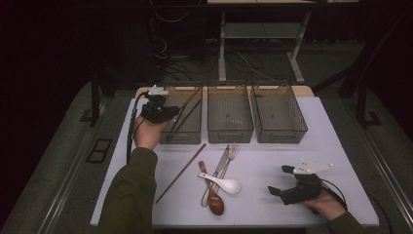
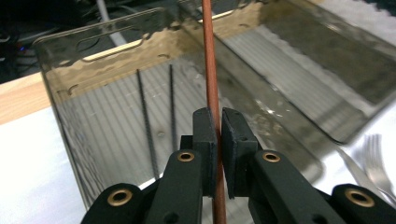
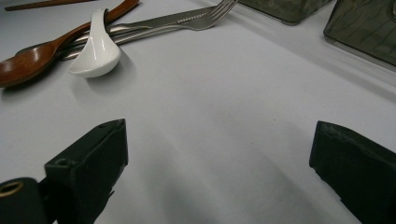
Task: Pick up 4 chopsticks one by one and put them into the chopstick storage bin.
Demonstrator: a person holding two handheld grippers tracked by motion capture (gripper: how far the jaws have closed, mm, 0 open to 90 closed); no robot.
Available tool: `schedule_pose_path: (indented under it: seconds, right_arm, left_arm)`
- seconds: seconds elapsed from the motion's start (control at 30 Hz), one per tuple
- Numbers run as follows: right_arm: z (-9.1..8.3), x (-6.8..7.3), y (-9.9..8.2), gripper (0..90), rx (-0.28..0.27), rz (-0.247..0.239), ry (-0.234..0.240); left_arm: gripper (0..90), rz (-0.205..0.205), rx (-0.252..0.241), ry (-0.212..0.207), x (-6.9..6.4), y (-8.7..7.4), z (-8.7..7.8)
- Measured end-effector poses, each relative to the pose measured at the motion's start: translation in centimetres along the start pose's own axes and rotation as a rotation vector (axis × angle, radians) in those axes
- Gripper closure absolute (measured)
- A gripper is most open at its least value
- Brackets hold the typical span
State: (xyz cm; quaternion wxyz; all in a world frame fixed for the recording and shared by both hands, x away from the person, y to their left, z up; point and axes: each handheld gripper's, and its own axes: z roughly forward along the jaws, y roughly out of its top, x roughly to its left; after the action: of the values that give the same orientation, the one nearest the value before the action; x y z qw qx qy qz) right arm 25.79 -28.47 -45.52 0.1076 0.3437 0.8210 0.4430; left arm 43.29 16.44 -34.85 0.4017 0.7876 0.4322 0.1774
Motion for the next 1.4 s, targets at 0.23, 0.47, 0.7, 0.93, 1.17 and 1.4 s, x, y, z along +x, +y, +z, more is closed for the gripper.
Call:
schedule_pose_path:
  seconds: [0.23, 0.47, 0.7, 0.93, 1.17, 1.4]
  right_arm:
    - [0.0, 0.0, 0.0, 4.2, -0.001, -0.001, 0.002]
    - [-0.1, 0.1, 0.0, 4.2, -0.002, 0.002, 0.004]
    - [-0.1, 0.0, 0.0, 4.2, -0.004, 0.003, 0.006]
    - [-0.1, 0.1, 0.0, 4.2, -0.004, 0.003, 0.006]
    - [-0.1, 0.1, 0.0, 4.2, -0.004, 0.002, 0.008]
    - [-0.1, 0.1, 0.0, 4.2, -0.003, 0.001, 0.007]
  left_arm:
    - [83.7, -0.045, 0.019, 0.027, 1.1, 0.2, 2.3]
    - [83.6, -0.094, 0.015, 0.042, 2.1, 0.3, 3.8]
    - [83.6, -0.112, 0.033, 0.056, 2.9, 0.6, 4.8]
    - [83.4, -0.133, 0.058, 0.068, 3.2, 0.4, 5.6]
    - [81.7, -0.137, 0.064, 0.078, 3.3, 0.3, 5.7]
    - [79.9, -0.135, 0.059, 0.076, 3.3, 0.3, 5.7]
